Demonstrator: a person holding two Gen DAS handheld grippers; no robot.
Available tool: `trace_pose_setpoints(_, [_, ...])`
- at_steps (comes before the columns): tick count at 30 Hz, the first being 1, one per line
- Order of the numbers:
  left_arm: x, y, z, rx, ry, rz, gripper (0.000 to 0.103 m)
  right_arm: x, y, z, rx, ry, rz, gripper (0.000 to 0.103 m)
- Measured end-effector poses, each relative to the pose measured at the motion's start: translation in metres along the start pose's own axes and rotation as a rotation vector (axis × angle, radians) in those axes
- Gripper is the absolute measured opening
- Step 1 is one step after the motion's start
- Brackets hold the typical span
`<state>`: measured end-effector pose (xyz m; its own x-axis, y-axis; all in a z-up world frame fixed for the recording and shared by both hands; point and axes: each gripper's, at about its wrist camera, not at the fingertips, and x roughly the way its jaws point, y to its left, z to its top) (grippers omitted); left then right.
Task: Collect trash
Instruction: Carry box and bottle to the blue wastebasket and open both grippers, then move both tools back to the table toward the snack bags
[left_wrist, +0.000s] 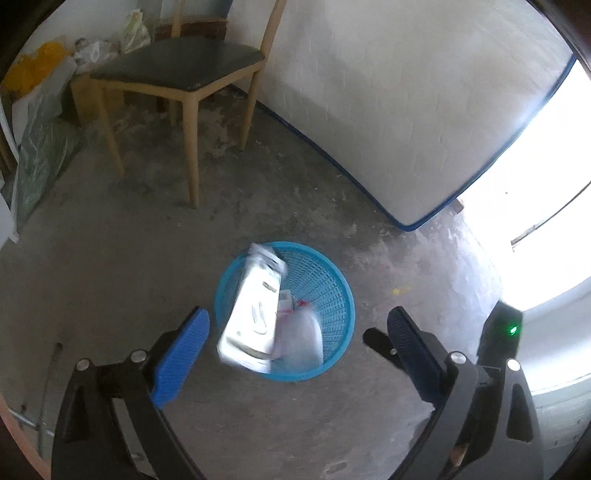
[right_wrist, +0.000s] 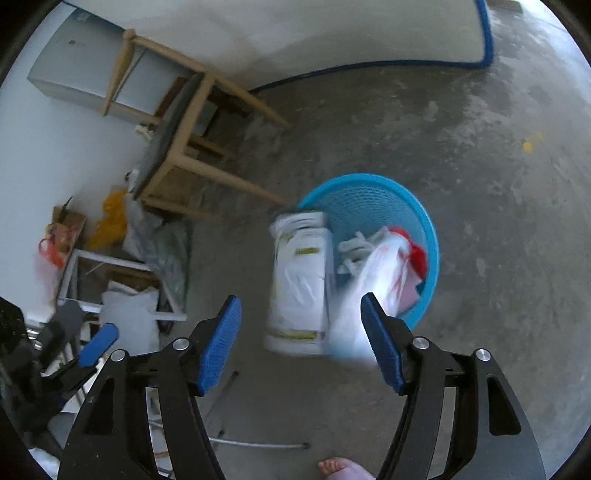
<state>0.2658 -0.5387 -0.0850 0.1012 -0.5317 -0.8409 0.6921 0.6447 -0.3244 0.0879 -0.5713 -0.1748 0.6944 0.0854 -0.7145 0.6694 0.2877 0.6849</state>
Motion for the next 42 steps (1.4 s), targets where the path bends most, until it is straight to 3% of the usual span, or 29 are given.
trace_pose_setpoints(4, [-0.011, -0.004, -0.017, 0.032, -0.012, -0.047, 0.095, -0.007, -0.012, -0.011, -0.020, -0.014, -0.020, 0.064])
trace_pose_setpoints(9, [-0.057, -0.012, -0.035, 0.088, -0.084, -0.098, 0.095, -0.032, -0.028, -0.025, -0.050, -0.035, -0.049, 0.064])
trace_pose_setpoints(16, [-0.152, -0.005, -0.073, 0.104, -0.198, -0.149, 0.095, -0.074, -0.024, -0.059, -0.154, -0.065, -0.070, 0.064])
trace_pose_setpoints(20, [-0.225, 0.008, -0.121, 0.110, -0.301, -0.125, 0.095, -0.101, -0.008, -0.089, -0.226, -0.063, -0.010, 0.064])
trace_pose_setpoints(26, [-0.317, 0.057, -0.215, 0.036, -0.435, 0.009, 0.095, -0.122, 0.032, -0.127, -0.326, 0.000, 0.120, 0.066])
trace_pose_setpoints(32, [-0.401, 0.120, -0.318, -0.110, -0.563, 0.245, 0.095, -0.122, 0.105, -0.163, -0.461, 0.107, 0.262, 0.066])
trace_pose_setpoints(39, [-0.490, 0.190, -0.436, -0.360, -0.746, 0.462, 0.095, -0.088, 0.216, -0.243, -0.604, 0.340, 0.452, 0.069])
trace_pose_setpoints(42, [-0.517, 0.224, -0.475, -0.501, -0.815, 0.525, 0.093, -0.064, 0.263, -0.301, -0.670, 0.498, 0.502, 0.069])
